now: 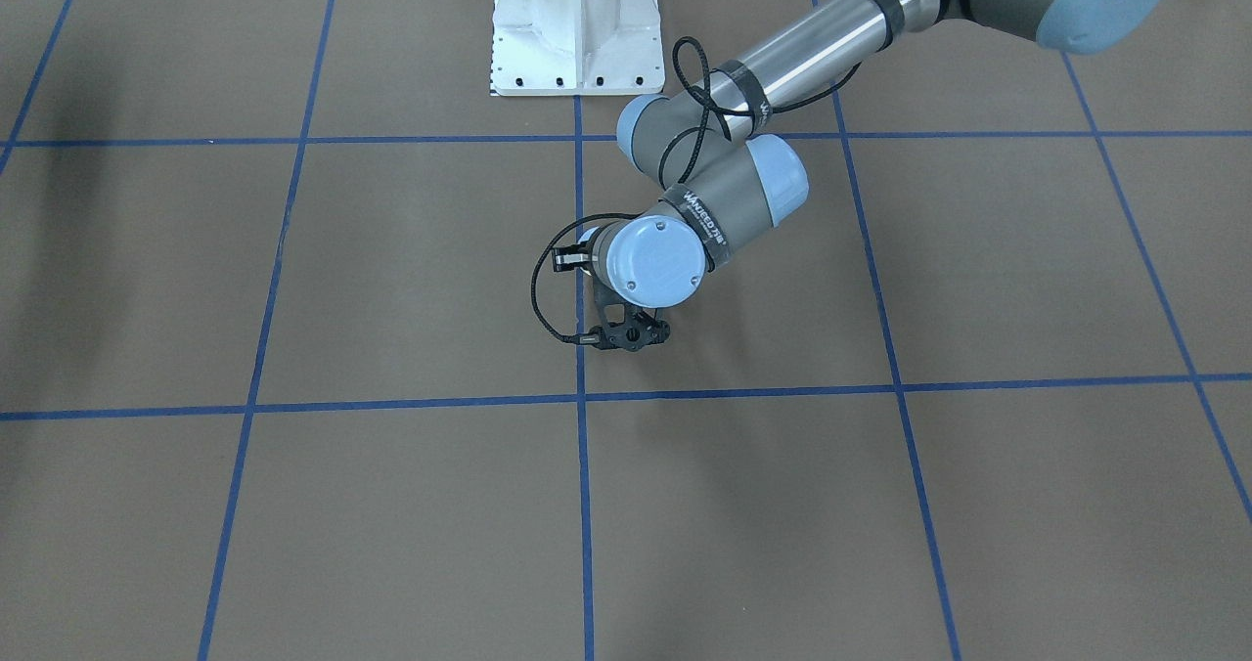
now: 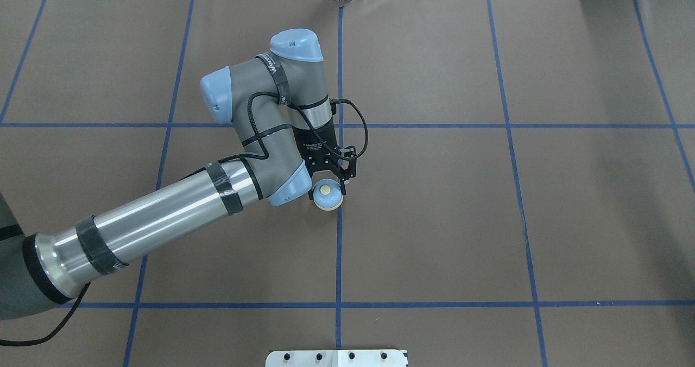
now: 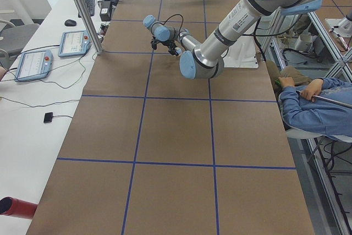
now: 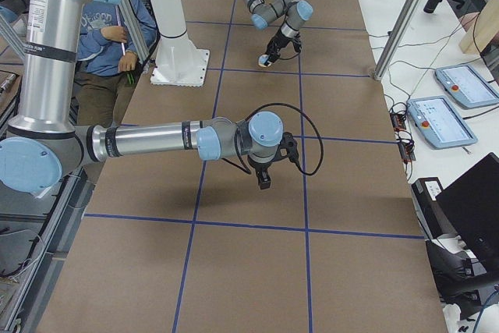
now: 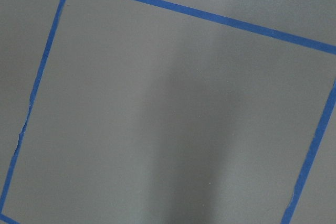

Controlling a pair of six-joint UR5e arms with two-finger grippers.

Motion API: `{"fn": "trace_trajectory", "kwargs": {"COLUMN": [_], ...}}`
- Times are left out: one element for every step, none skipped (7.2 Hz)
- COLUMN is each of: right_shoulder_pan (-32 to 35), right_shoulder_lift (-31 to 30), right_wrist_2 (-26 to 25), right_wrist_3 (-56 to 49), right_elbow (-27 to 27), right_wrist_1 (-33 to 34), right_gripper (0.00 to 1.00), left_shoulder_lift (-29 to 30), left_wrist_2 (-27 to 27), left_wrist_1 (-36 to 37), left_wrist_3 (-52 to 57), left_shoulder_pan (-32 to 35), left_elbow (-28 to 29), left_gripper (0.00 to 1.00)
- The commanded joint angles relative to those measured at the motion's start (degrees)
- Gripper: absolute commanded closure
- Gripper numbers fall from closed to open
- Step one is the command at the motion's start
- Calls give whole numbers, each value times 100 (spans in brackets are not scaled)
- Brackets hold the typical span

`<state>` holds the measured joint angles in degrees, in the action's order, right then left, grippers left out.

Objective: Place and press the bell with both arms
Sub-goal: 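Lower the bell onto the grid centre with the left gripper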

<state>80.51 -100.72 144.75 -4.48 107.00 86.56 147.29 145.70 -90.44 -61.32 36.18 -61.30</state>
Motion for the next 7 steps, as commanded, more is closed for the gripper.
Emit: {"fn": "trace_trajectory", "kwargs": {"right_shoulder_pan": [0,0,0,0,0,0,0], "right_shoulder_lift": [-1,-1,-1,-1,-1,-1,8], "right_wrist_2": [1,1,10,1,1,1,-8], "right_wrist_3": [-9,-9,-9,-17,-18,-18,-18], "right_elbow": [-38,-39,-39,-39,-47,-47,-47], "right_wrist_1": [1,-7,-7,-7,1,-7,-7], "right_gripper": [0,0,0,0,0,0,0], "left_shoulder_lift": [125,125,125,125,133,116,107], "left_wrist_2": [-233,-279,-279,-279,-279,-288,-314], "left_wrist_1": [-79,-167,-298,-351,-430,-683,-825], "left_wrist_3": [-47,-47,-116,-178,-205,-396,-503], "left_shoulder_pan": [-111,-137,-181,-190,-190,-208,-173], "left_elbow": [153,162,223,224,215,215,163], "left_gripper": [69,60,56,55,1,0,0]}}
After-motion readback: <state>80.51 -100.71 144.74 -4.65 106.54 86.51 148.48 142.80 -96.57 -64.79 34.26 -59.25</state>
